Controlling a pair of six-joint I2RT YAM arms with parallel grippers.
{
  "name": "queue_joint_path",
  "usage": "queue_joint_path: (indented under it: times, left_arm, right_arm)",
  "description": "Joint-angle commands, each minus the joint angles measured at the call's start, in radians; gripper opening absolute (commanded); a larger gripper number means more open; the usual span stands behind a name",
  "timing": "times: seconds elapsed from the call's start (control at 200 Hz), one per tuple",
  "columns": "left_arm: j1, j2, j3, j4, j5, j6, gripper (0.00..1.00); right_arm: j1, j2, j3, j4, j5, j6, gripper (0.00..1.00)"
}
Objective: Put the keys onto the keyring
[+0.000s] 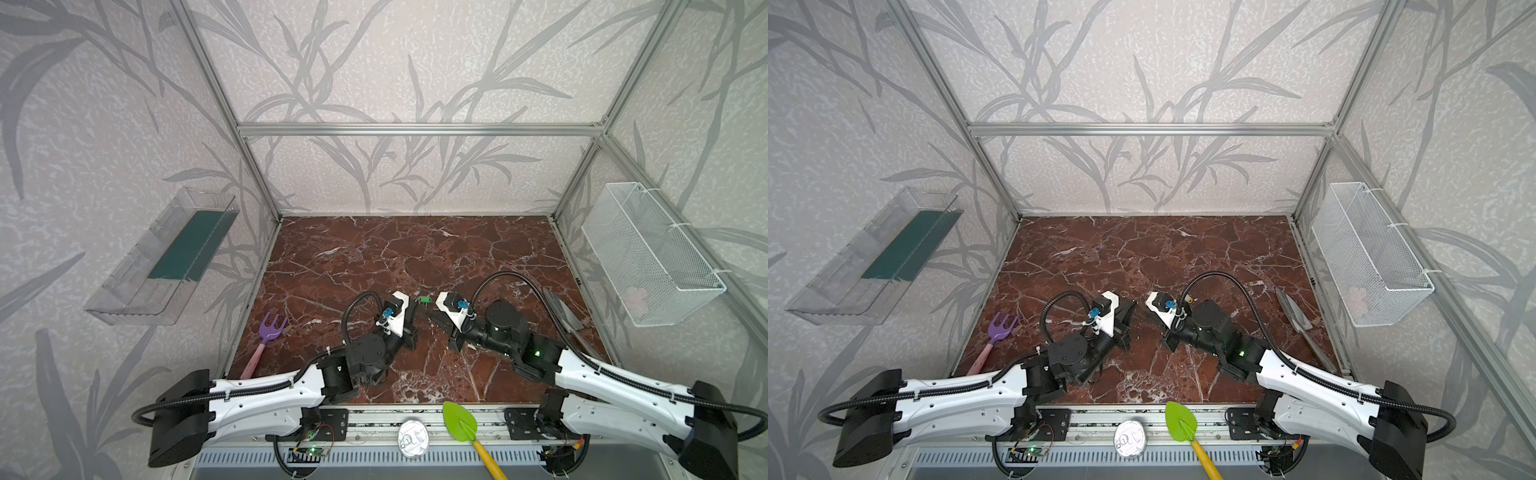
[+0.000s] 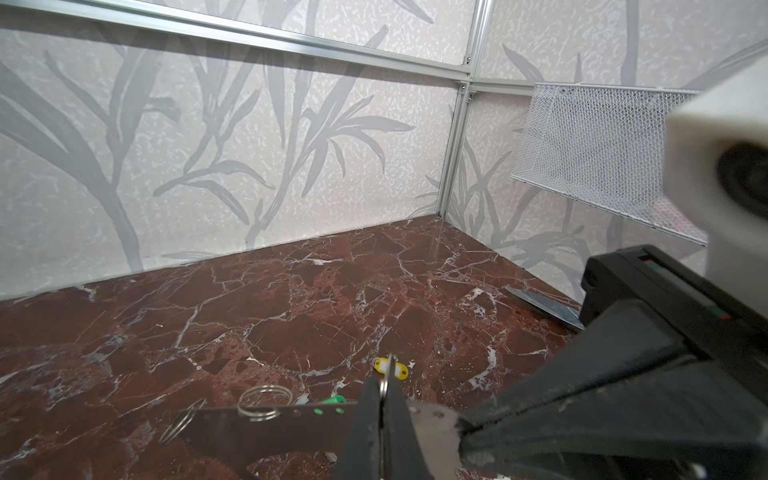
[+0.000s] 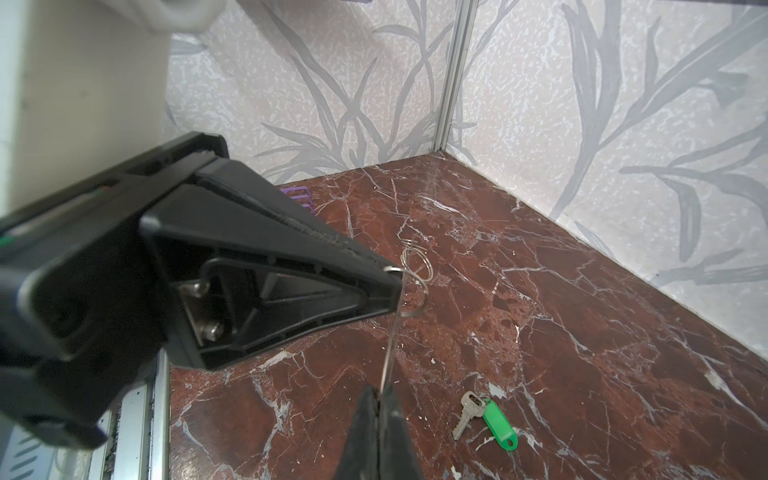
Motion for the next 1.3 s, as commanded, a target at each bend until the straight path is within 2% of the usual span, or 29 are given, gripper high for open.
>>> queue_joint_path:
  times: [0.0, 0.16, 0.38, 0.48, 0.585, 0.635, 0.795, 0.91, 1.045, 1.295]
  left_arm:
    - [0.02, -0.002, 0.043, 0.025, -0.146, -0.089, 0.0]
    - [0.021, -0.002, 0.047, 0.025, -0.153, -0.186, 0.0]
    - [0.022, -0.004, 0.064, -0.02, -0.123, -0.155, 0.0]
    - [0.025, -0.022, 0.064, -0.044, -0.093, -0.14, 0.0]
    - [0.031, -0.042, 0.072, -0.09, -0.073, -0.132, 0.0]
    - [0.035, -0.054, 0.074, -0.106, -0.064, -0.13, 0.0]
    - [0.044, -0.081, 0.069, -0.135, -0.02, -0.129, 0.0]
    - [0.056, -0.096, 0.066, -0.159, 0.011, -0.133, 0.0]
    - [0.063, -0.11, 0.061, -0.169, 0.02, -0.141, 0.0]
    - [0.065, -0.124, 0.058, -0.143, -0.062, -0.204, 0.0]
  right_arm:
    - [0.074, -0.015, -0.021, -0.003, -0.191, -0.031, 0.0]
    - [0.083, -0.019, -0.029, 0.025, -0.221, -0.04, 0.0]
    - [0.083, -0.03, -0.007, 0.003, -0.181, -0.032, 0.0]
    - [0.082, -0.036, 0.007, -0.02, -0.189, -0.033, 0.12]
    - [0.083, -0.044, 0.011, -0.025, -0.203, -0.033, 0.19]
    - [0.084, -0.045, 0.015, -0.029, -0.202, -0.033, 0.26]
    - [0.082, -0.042, 0.034, -0.048, -0.157, -0.03, 0.36]
    - [0.081, -0.05, 0.04, -0.054, -0.075, -0.021, 0.42]
    - [0.081, -0.068, 0.047, -0.062, -0.043, -0.018, 0.46]
    - [0.081, -0.007, 0.097, -0.109, 0.012, 0.027, 0.53]
